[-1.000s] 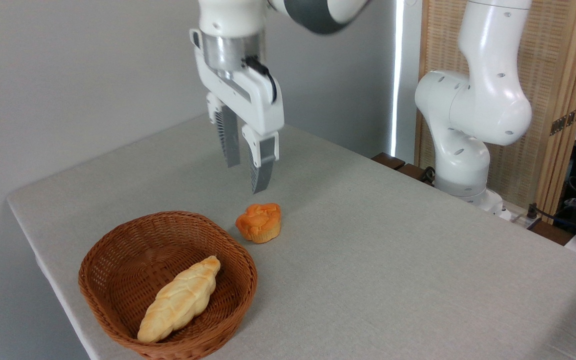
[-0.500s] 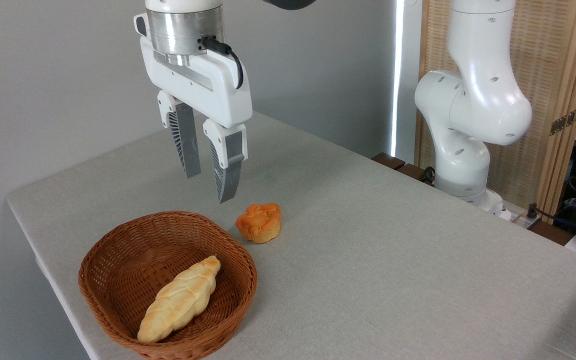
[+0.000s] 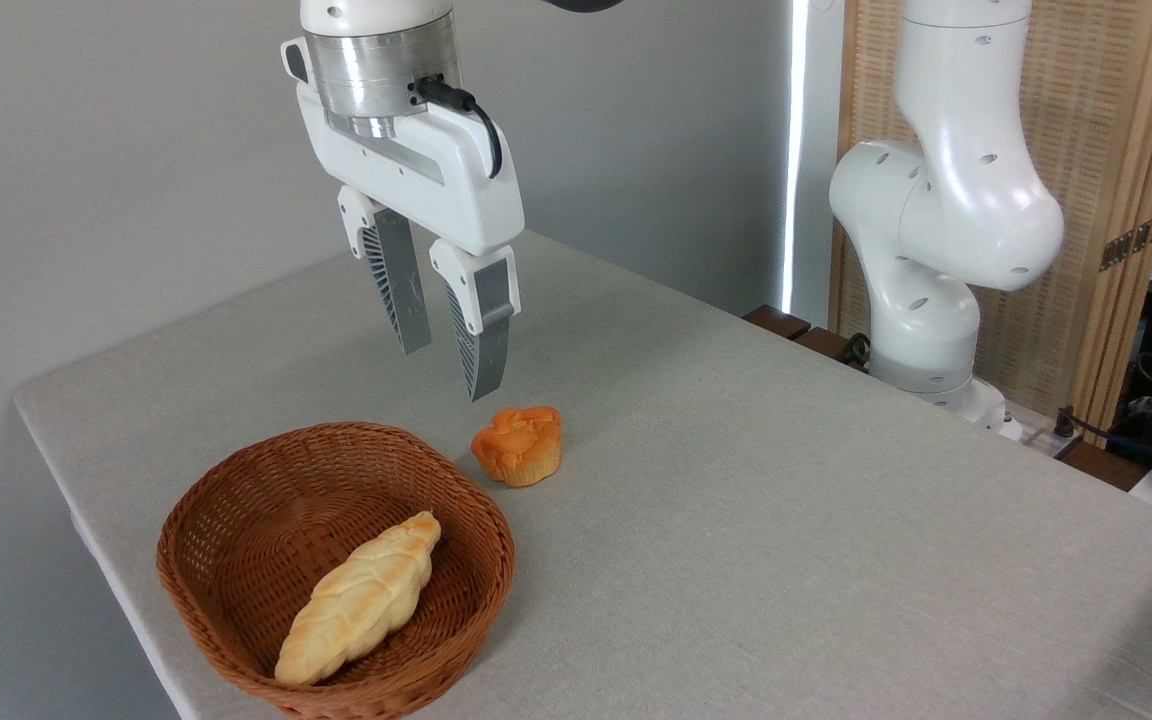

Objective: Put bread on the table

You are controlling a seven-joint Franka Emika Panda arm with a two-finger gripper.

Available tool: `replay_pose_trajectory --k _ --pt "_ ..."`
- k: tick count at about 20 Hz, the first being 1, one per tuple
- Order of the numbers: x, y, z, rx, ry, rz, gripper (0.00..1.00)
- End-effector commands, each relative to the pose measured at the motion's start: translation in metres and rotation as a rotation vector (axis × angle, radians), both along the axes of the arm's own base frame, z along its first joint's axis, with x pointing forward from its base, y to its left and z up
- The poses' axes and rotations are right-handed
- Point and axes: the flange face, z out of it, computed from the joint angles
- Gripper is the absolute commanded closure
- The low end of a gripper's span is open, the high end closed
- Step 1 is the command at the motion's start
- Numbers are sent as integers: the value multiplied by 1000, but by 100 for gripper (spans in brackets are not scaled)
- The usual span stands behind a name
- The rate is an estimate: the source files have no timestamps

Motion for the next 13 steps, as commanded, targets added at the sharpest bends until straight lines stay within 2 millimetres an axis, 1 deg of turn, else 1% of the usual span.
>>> replay_pose_trajectory --k 1,3,4,13 --pt "-2 1 7 15 8 1 0" --pt "-3 0 7 14 8 0 0" --pt "-2 8 7 11 8 15 0" --pt "-3 5 8 13 7 12 0"
